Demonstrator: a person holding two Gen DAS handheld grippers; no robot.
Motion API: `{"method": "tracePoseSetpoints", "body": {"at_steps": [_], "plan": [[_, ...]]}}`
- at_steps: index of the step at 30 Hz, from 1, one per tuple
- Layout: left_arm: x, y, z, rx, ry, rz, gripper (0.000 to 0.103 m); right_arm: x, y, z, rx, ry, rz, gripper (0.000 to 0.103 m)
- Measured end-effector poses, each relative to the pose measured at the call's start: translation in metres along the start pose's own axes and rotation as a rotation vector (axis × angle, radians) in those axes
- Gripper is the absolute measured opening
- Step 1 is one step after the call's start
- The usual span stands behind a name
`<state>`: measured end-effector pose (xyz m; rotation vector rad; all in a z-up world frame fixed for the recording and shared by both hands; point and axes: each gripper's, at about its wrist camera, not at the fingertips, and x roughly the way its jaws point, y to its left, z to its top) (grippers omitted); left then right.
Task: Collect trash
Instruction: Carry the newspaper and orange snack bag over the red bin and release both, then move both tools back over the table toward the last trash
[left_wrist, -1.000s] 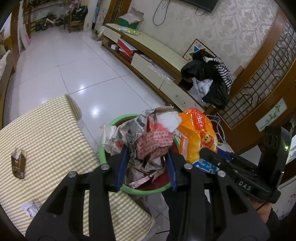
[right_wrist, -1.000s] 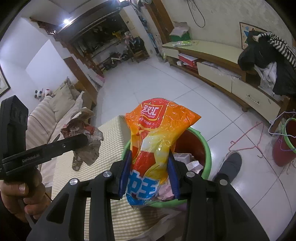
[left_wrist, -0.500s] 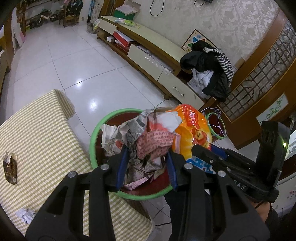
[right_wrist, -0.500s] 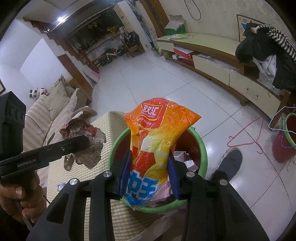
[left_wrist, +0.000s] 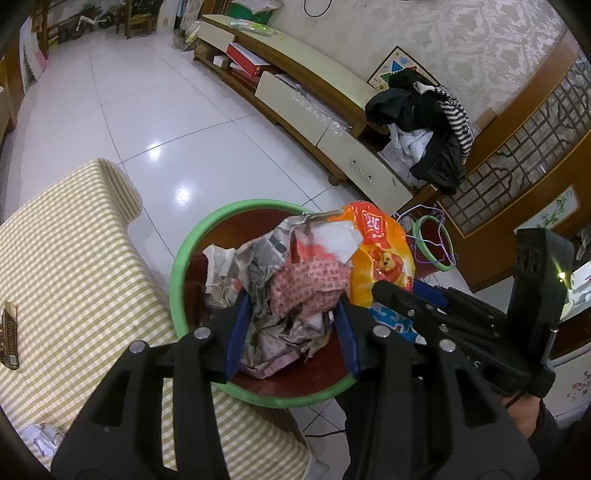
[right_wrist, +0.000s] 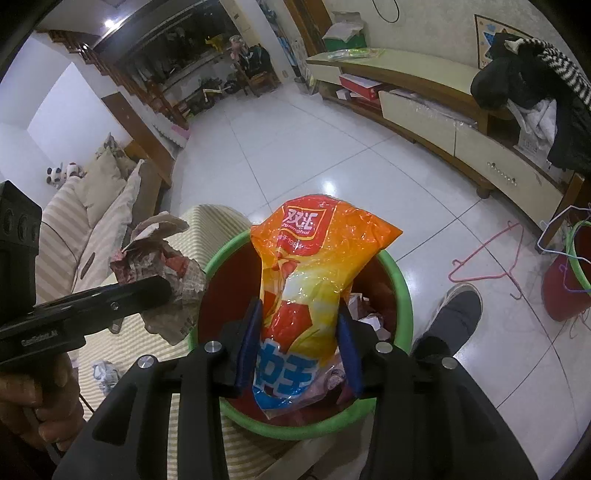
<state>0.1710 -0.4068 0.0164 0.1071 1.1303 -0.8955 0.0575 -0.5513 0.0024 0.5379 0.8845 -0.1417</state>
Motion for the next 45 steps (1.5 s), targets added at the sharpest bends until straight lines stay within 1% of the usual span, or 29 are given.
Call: {"method": "tracePoseSetpoints", "body": {"at_steps": [1, 2, 3, 4, 5, 6, 7, 9, 10, 11, 14, 19, 23, 27, 30, 33, 36, 39, 42, 45], "plan": [[0.0, 0.002, 0.0, -0.004, -0.001, 0.0, 0.048, 0.002, -0.001, 0.001, 0.0, 0.002, -0.001, 0.043], [0.0, 0.004, 0.001, -0.014, -0.003, -0.002, 0.059, 0.003, -0.001, 0.002, -0.002, 0.001, -0.006, 0.046], [-0.001, 0.007, 0.001, -0.028, -0.012, -0.005, 0.067, 0.003, -0.001, 0.002, -0.003, -0.002, -0.008, 0.049], [-0.003, 0.01, 0.0, -0.035, -0.019, -0.007, 0.069, 0.002, 0.0, 0.003, -0.005, -0.007, -0.009, 0.056], [-0.004, 0.012, 0.0, -0.041, -0.023, -0.009, 0.073, 0.002, 0.001, 0.003, -0.005, -0.012, -0.009, 0.063], [-0.005, 0.015, 0.0, -0.048, -0.027, -0.008, 0.079, 0.0, 0.002, 0.003, -0.005, -0.02, -0.011, 0.067], [-0.007, 0.017, 0.0, -0.057, -0.033, -0.004, 0.081, 0.0, 0.003, 0.003, -0.006, -0.025, -0.013, 0.07], [-0.011, 0.022, -0.001, -0.075, -0.045, 0.0, 0.087, -0.002, 0.006, 0.004, -0.01, -0.027, -0.018, 0.072], [-0.014, 0.024, -0.003, -0.082, -0.051, 0.004, 0.09, -0.003, 0.008, 0.004, -0.018, -0.03, -0.029, 0.077], [-0.017, 0.027, -0.004, -0.094, -0.06, 0.013, 0.097, -0.004, 0.011, 0.005, -0.025, -0.034, -0.036, 0.082], [-0.03, 0.038, -0.009, -0.118, -0.082, 0.038, 0.097, -0.008, 0.025, 0.004, -0.053, -0.045, -0.043, 0.091], [-0.062, 0.061, -0.027, -0.165, -0.116, 0.087, 0.098, -0.014, 0.058, 0.001, -0.102, -0.061, -0.026, 0.095], [-0.093, 0.081, -0.05, -0.191, -0.146, 0.132, 0.098, -0.014, 0.089, -0.005, -0.149, -0.059, 0.004, 0.095], [-0.125, 0.108, -0.08, -0.228, -0.168, 0.193, 0.098, -0.01, 0.125, -0.013, -0.206, -0.05, 0.035, 0.095], [-0.14, 0.127, -0.104, -0.256, -0.168, 0.237, 0.098, -0.003, 0.151, -0.019, -0.244, -0.039, 0.056, 0.095], [-0.15, 0.148, -0.132, -0.279, -0.155, 0.306, 0.098, 0.006, 0.177, -0.025, -0.285, -0.023, 0.074, 0.095], [-0.152, 0.17, -0.157, -0.324, -0.13, 0.33, 0.098, 0.015, 0.195, -0.032, -0.316, -0.005, 0.087, 0.095], [-0.139, 0.185, -0.171, -0.362, -0.085, 0.326, 0.098, 0.026, 0.21, -0.038, -0.346, 0.019, 0.095, 0.095], [-0.119, 0.193, -0.176, -0.369, -0.037, 0.314, 0.098, 0.039, 0.228, -0.043, -0.375, 0.041, 0.104, 0.095], [-0.099, 0.198, -0.177, -0.366, -0.012, 0.309, 0.097, 0.05, 0.238, -0.044, -0.392, 0.055, 0.106, 0.095]]}}
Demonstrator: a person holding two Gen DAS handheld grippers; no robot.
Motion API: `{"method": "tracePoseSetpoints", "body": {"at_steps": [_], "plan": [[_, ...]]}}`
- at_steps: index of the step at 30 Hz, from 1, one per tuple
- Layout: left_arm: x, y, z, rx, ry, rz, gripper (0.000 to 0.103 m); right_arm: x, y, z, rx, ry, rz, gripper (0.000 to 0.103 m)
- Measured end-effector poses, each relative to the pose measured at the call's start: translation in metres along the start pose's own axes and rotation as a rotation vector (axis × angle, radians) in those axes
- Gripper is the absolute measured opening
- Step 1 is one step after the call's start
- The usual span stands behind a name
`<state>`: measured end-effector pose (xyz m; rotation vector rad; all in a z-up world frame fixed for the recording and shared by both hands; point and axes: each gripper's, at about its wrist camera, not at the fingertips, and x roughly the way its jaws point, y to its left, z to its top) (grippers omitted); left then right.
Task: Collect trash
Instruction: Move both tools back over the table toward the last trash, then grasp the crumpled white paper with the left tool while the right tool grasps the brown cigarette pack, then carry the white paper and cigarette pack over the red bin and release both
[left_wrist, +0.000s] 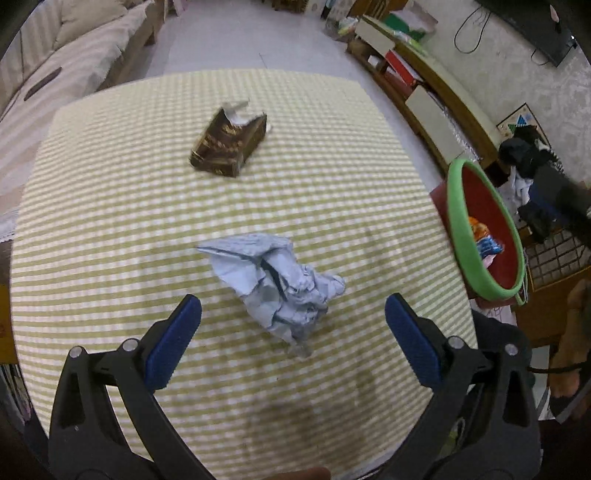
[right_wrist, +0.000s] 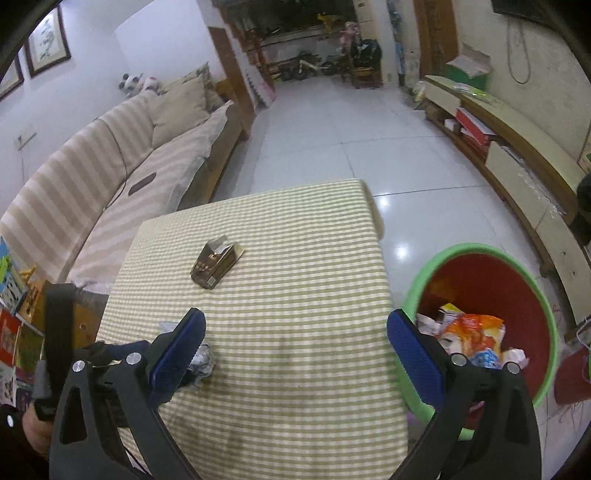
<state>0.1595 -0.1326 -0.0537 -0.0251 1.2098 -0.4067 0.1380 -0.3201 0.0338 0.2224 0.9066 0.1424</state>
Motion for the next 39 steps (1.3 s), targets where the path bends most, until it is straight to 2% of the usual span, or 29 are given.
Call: {"method": "tracePoseSetpoints", "body": {"at_steps": [2, 4, 6, 9, 14, 18, 22, 27, 30, 33, 35, 39], "plan": [[0.01, -0.001, 0.002, -0.003, 0.004, 0.015, 0.095, 0.01, 0.003, 0.003, -0.008, 0.013, 0.0, 0.095], [0.017, 0.002, 0.003, -0.006, 0.013, 0.013, 0.079, 0.02, 0.007, 0.007, -0.014, 0.023, 0.002, 0.095], [0.023, 0.006, 0.005, -0.015, 0.028, 0.003, 0.053, 0.03, 0.012, 0.01, -0.018, 0.03, 0.006, 0.095], [0.017, 0.022, 0.005, -0.043, 0.007, -0.017, 0.048, 0.05, 0.026, 0.019, -0.031, 0.047, 0.026, 0.095], [-0.006, 0.072, 0.002, -0.148, -0.05, 0.025, 0.045, 0.089, 0.058, 0.03, -0.057, 0.086, 0.088, 0.095], [-0.019, 0.108, -0.002, -0.204, -0.066, 0.06, 0.045, 0.123, 0.083, 0.034, -0.047, 0.127, 0.122, 0.094], [-0.024, 0.135, -0.006, -0.246, -0.069, 0.067, 0.045, 0.153, 0.097, 0.039, -0.011, 0.158, 0.127, 0.094], [-0.024, 0.146, -0.007, -0.263, -0.077, 0.043, 0.045, 0.184, 0.107, 0.044, 0.032, 0.187, 0.095, 0.093], [-0.025, 0.147, -0.006, -0.251, -0.087, 0.04, 0.045, 0.198, 0.114, 0.047, 0.013, 0.187, 0.029, 0.086], [-0.024, 0.15, -0.003, -0.255, -0.091, 0.03, 0.045, 0.216, 0.119, 0.045, -0.006, 0.23, -0.028, 0.068], [-0.024, 0.152, 0.001, -0.256, -0.097, 0.029, 0.045, 0.216, 0.12, 0.042, -0.023, 0.213, -0.038, 0.067], [-0.029, 0.15, 0.004, -0.248, -0.113, 0.031, 0.045, 0.207, 0.12, 0.038, -0.048, 0.209, -0.017, 0.049]]}}
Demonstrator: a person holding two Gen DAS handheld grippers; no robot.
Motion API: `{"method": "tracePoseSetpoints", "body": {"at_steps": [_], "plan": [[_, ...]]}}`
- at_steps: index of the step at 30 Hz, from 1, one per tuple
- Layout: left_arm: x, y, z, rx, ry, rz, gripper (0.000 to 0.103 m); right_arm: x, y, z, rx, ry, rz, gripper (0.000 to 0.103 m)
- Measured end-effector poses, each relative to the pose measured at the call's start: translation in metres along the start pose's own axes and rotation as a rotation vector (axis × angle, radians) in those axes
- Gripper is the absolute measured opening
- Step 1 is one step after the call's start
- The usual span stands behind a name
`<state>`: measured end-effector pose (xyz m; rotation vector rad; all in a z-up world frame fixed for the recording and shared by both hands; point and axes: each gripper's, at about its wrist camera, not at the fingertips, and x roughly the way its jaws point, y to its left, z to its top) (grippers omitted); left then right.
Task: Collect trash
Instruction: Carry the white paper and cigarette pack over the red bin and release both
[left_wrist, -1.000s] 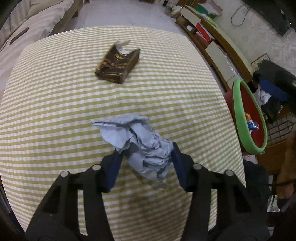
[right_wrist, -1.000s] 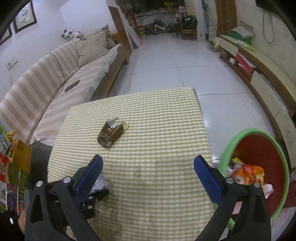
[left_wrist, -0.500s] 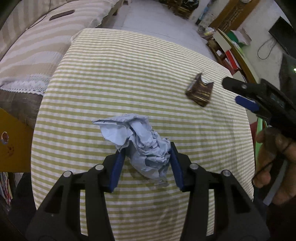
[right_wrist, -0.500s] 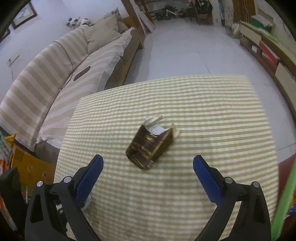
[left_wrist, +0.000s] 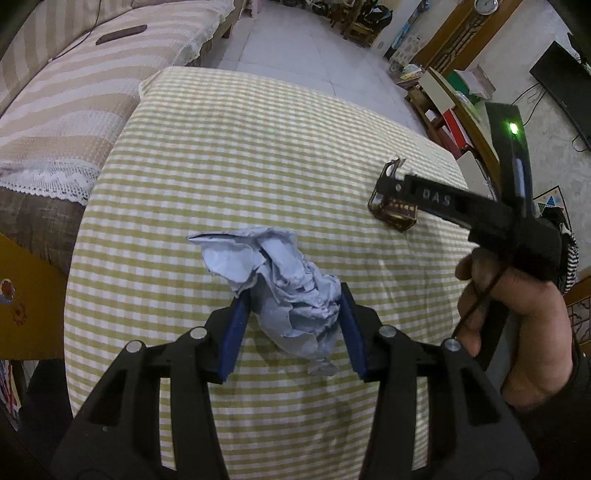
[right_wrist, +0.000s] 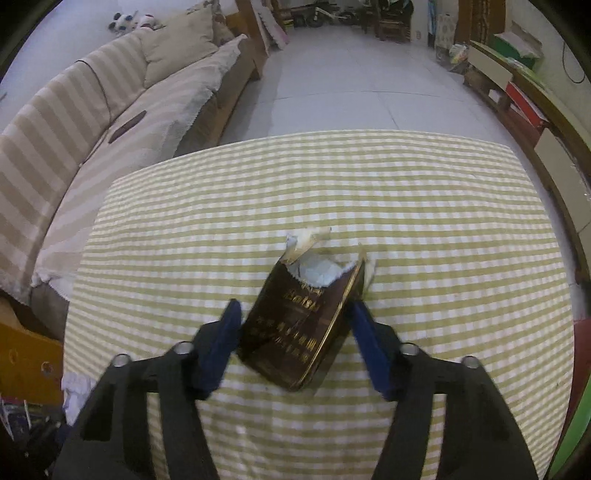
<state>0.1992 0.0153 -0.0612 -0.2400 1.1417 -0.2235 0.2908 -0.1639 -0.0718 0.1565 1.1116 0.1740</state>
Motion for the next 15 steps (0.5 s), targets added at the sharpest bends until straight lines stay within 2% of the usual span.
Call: {"method": "tracePoseSetpoints", "body": {"at_steps": [4, 8, 12, 15], "plan": [[-0.009, -0.01, 0.0, 0.026, -0.018, -0.006, 0.045, -0.021, -0.012, -0.013, -0.005, -0.008, 0.032, 0.044], [-0.019, -0.028, -0.001, 0.062, -0.034, -0.012, 0.045, -0.055, -0.025, -0.02, 0.008, -0.049, 0.041, 0.043], [-0.028, -0.058, -0.003, 0.122, -0.045, -0.036, 0.045, -0.104, -0.051, -0.035, 0.038, -0.109, 0.027, 0.043], [-0.03, -0.097, -0.006, 0.191, -0.042, -0.075, 0.045, -0.132, -0.074, -0.043, 0.067, -0.153, 0.001, 0.043]]}}
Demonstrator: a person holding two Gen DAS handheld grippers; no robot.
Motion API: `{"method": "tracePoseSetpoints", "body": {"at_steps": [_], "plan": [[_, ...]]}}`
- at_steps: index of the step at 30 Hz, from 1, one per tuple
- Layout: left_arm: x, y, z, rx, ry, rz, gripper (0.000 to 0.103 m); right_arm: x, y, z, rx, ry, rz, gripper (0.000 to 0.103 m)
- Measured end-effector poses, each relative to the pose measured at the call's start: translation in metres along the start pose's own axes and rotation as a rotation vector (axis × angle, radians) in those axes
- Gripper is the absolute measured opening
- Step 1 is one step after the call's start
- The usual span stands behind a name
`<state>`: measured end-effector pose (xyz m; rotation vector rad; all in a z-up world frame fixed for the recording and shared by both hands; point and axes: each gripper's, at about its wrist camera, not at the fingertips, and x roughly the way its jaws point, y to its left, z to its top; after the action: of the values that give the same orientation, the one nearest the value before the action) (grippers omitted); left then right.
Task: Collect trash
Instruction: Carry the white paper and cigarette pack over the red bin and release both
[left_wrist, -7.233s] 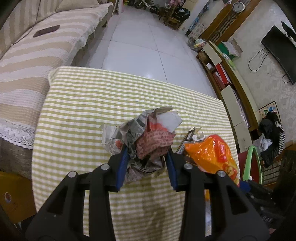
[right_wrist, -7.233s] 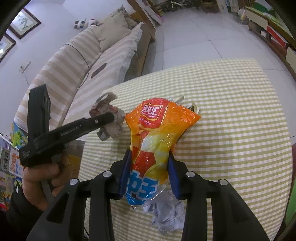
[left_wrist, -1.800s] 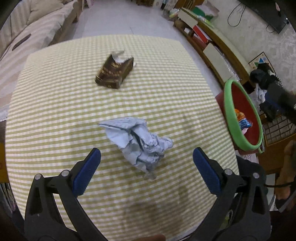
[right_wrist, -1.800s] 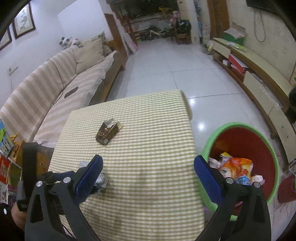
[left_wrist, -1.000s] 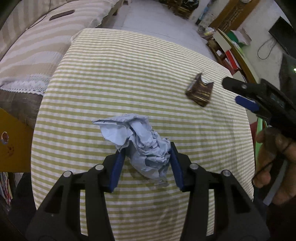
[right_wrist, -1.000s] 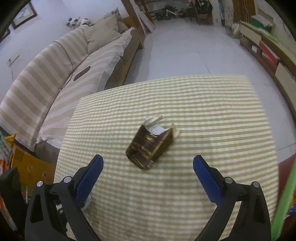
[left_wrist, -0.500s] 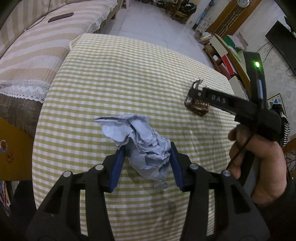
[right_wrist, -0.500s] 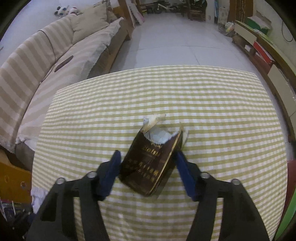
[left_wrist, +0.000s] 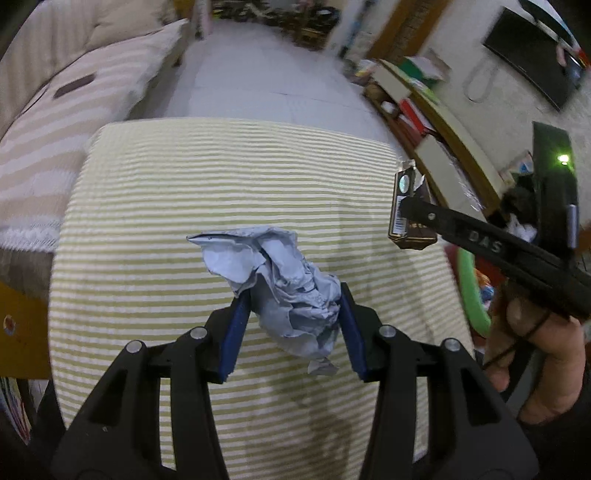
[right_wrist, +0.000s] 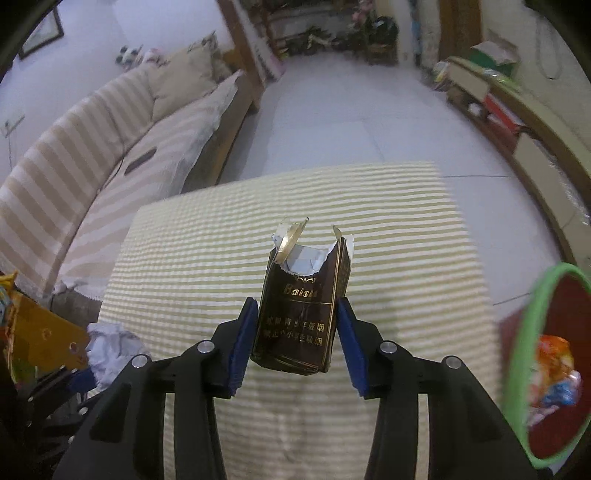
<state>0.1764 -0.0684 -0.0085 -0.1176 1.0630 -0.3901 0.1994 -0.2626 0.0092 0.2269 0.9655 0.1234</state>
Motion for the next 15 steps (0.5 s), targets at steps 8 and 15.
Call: {"method": "tracePoseSetpoints", "body": {"at_steps": [8, 15], "plan": [[0.02, -0.114, 0.011, 0.191, 0.019, -0.169, 0.045, -0.074, -0.112, -0.013, 0.151, -0.098, -0.126, 0.043], [0.045, -0.212, 0.019, 0.357, 0.039, -0.292, 0.045, -0.113, -0.203, -0.028, 0.278, -0.13, -0.218, 0.043]]}}
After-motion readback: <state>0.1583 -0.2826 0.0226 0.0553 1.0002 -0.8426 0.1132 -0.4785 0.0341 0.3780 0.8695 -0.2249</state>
